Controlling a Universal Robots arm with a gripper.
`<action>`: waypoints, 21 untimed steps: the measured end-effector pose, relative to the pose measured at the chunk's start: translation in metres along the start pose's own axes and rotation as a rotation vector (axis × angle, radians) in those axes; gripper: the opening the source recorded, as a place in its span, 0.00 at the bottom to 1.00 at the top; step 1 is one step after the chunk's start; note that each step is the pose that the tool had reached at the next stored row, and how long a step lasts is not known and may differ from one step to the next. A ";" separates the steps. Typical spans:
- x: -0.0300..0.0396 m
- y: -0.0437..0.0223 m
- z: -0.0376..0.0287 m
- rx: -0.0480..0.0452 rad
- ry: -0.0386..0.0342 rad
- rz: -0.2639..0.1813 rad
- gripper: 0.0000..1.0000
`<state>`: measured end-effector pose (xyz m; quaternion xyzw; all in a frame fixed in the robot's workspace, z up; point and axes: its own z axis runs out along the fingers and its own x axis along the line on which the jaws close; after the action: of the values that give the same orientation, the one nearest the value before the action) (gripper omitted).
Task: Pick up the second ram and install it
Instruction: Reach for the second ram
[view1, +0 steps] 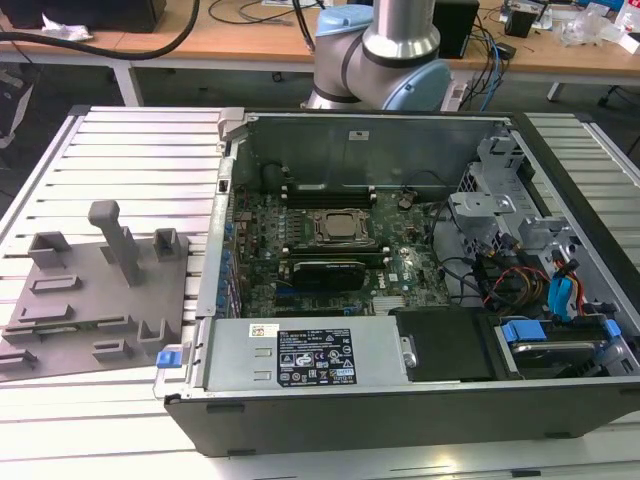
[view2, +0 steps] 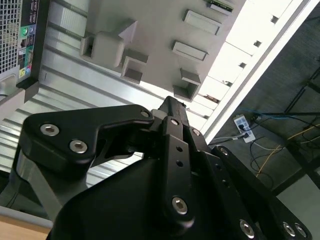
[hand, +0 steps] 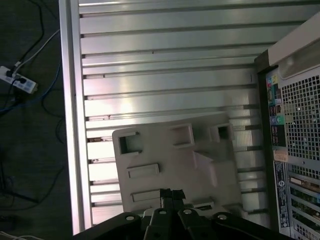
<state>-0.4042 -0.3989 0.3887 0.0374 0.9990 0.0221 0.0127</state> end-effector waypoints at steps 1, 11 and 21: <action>0.0035 -0.0003 0.0000 0.0000 0.0000 0.000 0.11; 0.0189 -0.0014 0.0001 0.0000 0.0000 0.000 0.11; 0.0133 -0.0060 0.0010 0.0003 0.0000 0.000 0.11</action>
<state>-0.4179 -0.4038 0.3872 0.0374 0.9990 0.0219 0.0127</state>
